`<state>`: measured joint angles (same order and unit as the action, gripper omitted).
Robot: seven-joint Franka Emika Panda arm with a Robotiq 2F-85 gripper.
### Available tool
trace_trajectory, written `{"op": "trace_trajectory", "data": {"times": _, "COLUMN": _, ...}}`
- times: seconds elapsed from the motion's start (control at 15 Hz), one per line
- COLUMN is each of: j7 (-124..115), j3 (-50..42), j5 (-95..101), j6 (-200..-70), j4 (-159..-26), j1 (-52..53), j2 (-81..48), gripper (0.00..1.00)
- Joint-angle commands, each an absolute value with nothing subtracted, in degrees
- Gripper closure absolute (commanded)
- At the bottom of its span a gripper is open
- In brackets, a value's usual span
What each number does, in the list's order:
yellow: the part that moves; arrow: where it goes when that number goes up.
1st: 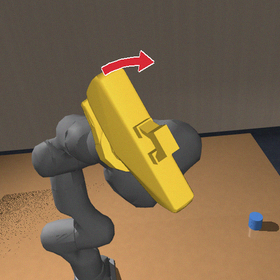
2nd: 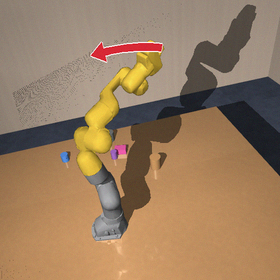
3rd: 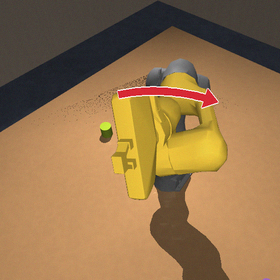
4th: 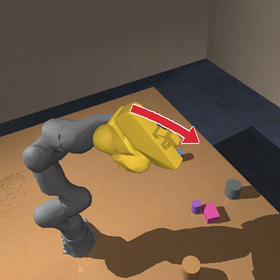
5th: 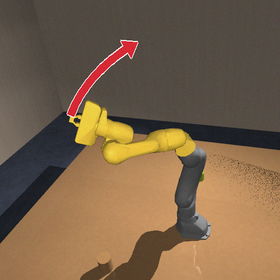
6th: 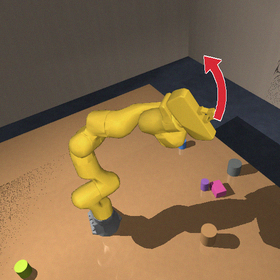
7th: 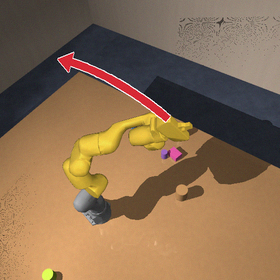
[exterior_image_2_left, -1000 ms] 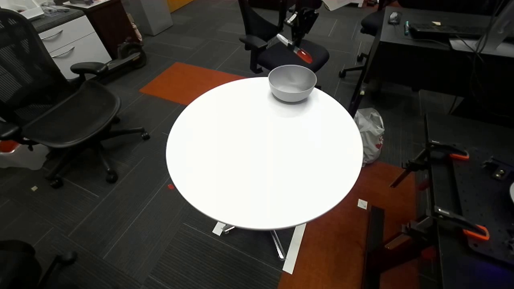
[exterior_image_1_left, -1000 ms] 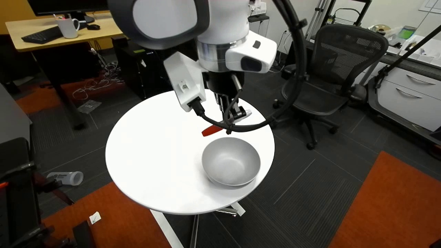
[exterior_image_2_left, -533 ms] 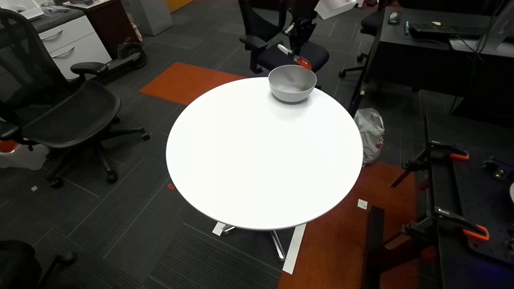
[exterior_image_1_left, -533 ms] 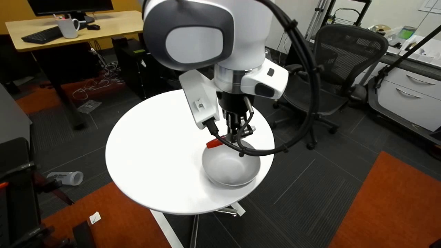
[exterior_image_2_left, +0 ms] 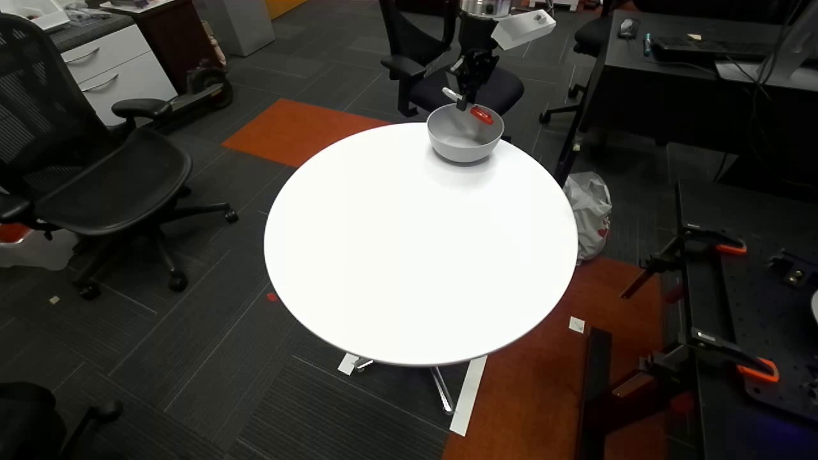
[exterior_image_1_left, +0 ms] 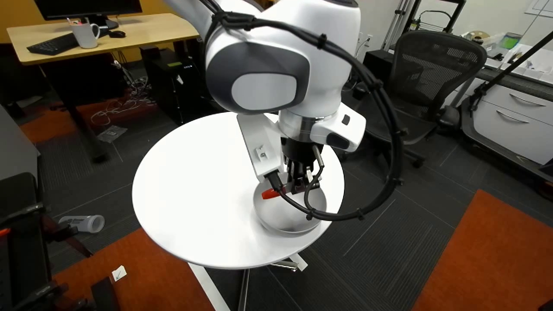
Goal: Put the red marker inside the grey bowl
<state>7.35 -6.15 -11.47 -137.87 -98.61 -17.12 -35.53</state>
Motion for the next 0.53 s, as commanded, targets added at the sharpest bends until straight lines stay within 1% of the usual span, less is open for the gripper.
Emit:
{"op": "trace_trajectory", "data": {"times": 0.0, "j7": 6.4, "j3": -5.1, "j5": -12.8, "j6": -135.1, "j4": -94.5, "j1": -18.4, "j2": -38.6, "gripper": 0.94}}
{"op": "trace_trajectory", "data": {"times": 0.2, "j7": 6.2, "j3": -4.8, "j5": -13.1, "j6": -134.8, "j4": -92.7, "j1": -18.8, "j2": -40.2, "gripper": 0.94}}
{"op": "trace_trajectory", "data": {"times": 0.27, "j7": 6.1, "j3": -4.8, "j5": -13.1, "j6": -134.5, "j4": -92.2, "j1": -18.9, "j2": -40.5, "gripper": 0.51}}
{"op": "trace_trajectory", "data": {"times": 0.33, "j7": 6.1, "j3": -4.8, "j5": -13.1, "j6": -134.3, "j4": -91.7, "j1": -18.9, "j2": -40.9, "gripper": 0.49}}
{"op": "trace_trajectory", "data": {"times": 0.47, "j7": 5.8, "j3": -4.8, "j5": -13.1, "j6": -133.6, "j4": -90.8, "j1": -19.0, "j2": -41.4, "gripper": 0.37}}
